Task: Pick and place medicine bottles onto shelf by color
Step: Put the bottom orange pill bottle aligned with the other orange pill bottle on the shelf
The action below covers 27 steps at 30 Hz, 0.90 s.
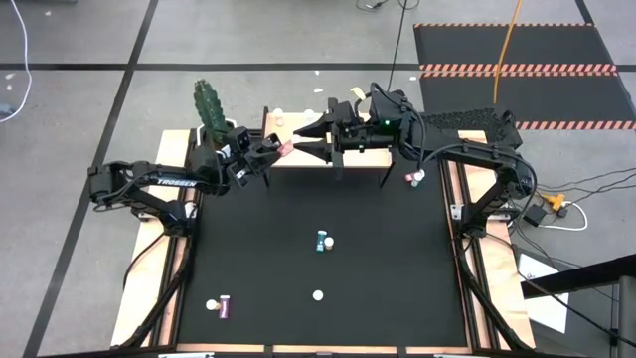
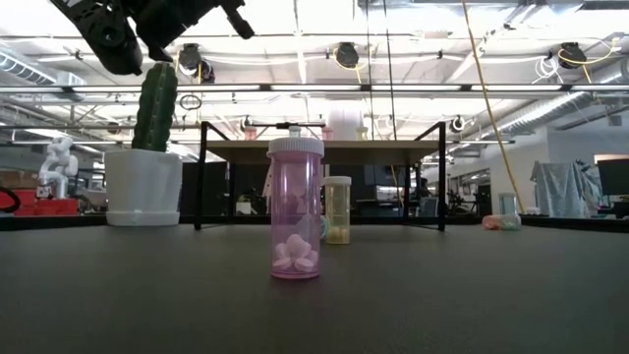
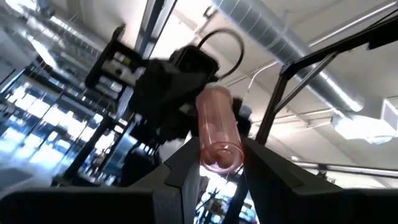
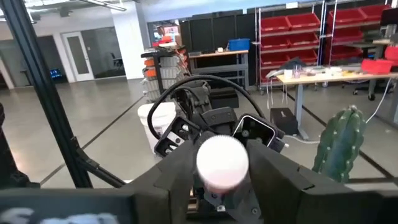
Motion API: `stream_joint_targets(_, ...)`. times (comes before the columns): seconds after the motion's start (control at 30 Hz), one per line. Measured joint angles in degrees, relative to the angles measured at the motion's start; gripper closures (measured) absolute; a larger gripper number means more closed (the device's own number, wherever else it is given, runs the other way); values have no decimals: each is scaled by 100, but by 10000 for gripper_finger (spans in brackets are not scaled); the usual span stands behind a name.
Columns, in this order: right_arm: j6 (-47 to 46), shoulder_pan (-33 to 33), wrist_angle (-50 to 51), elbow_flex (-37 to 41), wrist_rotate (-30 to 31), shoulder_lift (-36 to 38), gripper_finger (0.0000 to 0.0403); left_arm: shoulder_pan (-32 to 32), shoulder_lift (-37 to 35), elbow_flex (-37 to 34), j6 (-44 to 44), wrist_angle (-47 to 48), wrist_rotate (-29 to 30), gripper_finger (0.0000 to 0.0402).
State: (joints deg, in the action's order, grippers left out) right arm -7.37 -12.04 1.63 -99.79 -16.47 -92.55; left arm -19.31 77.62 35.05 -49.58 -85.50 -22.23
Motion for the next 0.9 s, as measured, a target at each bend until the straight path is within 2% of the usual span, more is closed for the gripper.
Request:
stream_joint_targets(0.23, -116, -73, 256, 0, -29, 12, 295, 0, 4, -1, 36, 231, 2, 284)
stream_joint_targets(0.4, -193, -76, 392, -2, -26, 15, 290, 17, 4, -2, 177, 270, 0, 284)
stream_joint_targets(0.57, -97, -77, 865, -2, -35, 84, 290, 31, 4, -2, 348, 867, -292, 280)
stream_joint_targets(0.7, -18, -76, 1374, 1, -21, 121, 290, 69, 4, 0, 431, 1524, -334, 237)
stream_joint_targets(0.9, 136, -76, 2176, 4, -18, 133, 288, 70, 7, 0, 513, 1789, -733, 123)
